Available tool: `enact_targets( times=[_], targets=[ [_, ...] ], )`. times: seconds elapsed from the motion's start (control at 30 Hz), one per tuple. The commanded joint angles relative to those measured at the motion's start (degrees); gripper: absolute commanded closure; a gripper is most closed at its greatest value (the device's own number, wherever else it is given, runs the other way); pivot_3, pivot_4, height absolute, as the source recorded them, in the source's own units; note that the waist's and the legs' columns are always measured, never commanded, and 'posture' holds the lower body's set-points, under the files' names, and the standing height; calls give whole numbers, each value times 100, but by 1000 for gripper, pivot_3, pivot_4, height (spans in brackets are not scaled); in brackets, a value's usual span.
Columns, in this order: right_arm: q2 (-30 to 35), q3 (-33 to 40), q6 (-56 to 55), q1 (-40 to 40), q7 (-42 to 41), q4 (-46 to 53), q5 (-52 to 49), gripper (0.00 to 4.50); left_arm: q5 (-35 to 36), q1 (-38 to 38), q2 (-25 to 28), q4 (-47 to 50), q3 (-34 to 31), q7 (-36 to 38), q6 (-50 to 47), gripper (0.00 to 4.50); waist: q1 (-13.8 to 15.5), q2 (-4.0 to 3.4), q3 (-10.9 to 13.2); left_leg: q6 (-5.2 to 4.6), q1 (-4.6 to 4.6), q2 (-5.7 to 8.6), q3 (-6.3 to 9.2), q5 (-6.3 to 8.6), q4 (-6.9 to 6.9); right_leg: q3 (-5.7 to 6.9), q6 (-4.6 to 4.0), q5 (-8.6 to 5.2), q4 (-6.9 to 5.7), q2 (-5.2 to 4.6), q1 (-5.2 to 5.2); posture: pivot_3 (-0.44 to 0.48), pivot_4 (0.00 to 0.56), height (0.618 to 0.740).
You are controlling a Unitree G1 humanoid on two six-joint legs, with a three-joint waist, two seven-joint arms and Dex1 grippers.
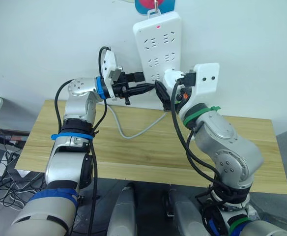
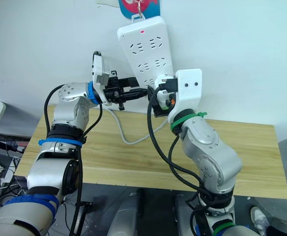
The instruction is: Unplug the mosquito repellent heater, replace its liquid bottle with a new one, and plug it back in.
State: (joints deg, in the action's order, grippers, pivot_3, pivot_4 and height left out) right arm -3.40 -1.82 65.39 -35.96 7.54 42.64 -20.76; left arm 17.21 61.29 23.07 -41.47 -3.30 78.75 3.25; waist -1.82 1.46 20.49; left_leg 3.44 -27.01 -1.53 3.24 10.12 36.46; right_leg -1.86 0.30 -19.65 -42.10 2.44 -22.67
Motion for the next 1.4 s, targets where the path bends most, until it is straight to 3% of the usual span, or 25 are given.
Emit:
enact_targets(
  times=[0.03, 0.27, 0.33, 0.43, 0.6, 0.77, 0.87, 0.97, 1.13, 1.33, 1.4],
  targets=[
    [-56, 184, 522, 108, -84, 855, -326, 40, -46, 114, -29, 123, 185, 316, 275, 3107, -3, 0, 0, 0, -1, 0, 0, 0, -4, 0, 0, 0, 1, 0, 0, 4, 313, 740],
    [84, 495, 1118, 500, -4, 1730, -923, 40, -73, 136, -37, -6, 190, 306, 411, 3107, -8, 1, 0, 0, 1, 0, 4, 0, -8, 2, 0, 0, 4, -1, 0, -6, 312, 740],
    [564, 606, 778, 760, 147, 1736, -1551, 40, -73, 144, -39, -38, 187, 311, 445, 3107, -7, 2, -1, 0, 2, 1, 2, 0, -6, 1, 0, 0, 6, -2, 0, -5, 311, 740],
    [1782, 822, 64, 1212, 228, 1736, -2497, 40, -119, 206, -48, -228, 163, 276, 653, 3107, 3, 3, -2, 0, 0, 11, 0, 0, -2, 3, 0, 0, 11, -9, 3, -9, 314, 740],
    [2826, 1050, -760, 1800, 620, 1736, -3495, 0, -162, 279, 3, -503, 136, 367, 741, 1527, -32, 4, -1, -22, 3, 22, -16, 12, 5, -6, 0, 0, 8, -14, 4, -12, 318, 740],
    [3480, 1142, -1199, 2105, 436, 1736, -3809, 0, -310, 225, 327, -669, 39, 184, 841, 42, -146, 4, -1, -32, 6, 10, -19, 9, 33, -12, 1, 0, -5, 0, 6, -5, 327, 740],
    [3682, 1190, -1341, 2145, 170, 1701, -3829, 0, -253, -46, 572, -329, -23, 132, 646, 42, -179, 4, -1, -33, 9, 0, -23, 9, 36, -19, 1, 0, -5, 10, 6, 14, 328, 740],
    [3880, 1150, -1515, 2111, -244, 1589, -3763, 568, -47, -574, 827, 509, -58, 155, 110, 0, -180, 4, -1, -32, 11, -4, -21, 9, 33, -23, 1, -1, -7, 17, 7, 35, 331, 740],
    [4063, 758, -1808, 1913, -949, 1295, -3317, 2352, 478, -1675, 1374, 2366, -307, -118, -1118, 0, -126, 4, -1, -12, 12, -11, -14, -3, 31, -22, 1, -1, -5, 17, 7, 72, 334, 740],
    [3751, 19, -2159, 1416, -1423, 722, -2596, 4448, 1088, -2503, 1603, 3892, -676, -534, -1730, 0, 14, 3, -1, -6, 23, -12, 7, -7, 38, -23, 1, -1, 3, 16, 24, 106, 332, 740],
    [3586, -273, -2252, 1200, -1538, 484, -2307, 4448, 1248, -2726, 1551, 4269, -741, -637, -1716, 0, 29, 3, -1, -6, 25, -8, 12, -7, 37, -27, 1, -1, 7, 13, 28, 111, 334, 740]
  ],
)
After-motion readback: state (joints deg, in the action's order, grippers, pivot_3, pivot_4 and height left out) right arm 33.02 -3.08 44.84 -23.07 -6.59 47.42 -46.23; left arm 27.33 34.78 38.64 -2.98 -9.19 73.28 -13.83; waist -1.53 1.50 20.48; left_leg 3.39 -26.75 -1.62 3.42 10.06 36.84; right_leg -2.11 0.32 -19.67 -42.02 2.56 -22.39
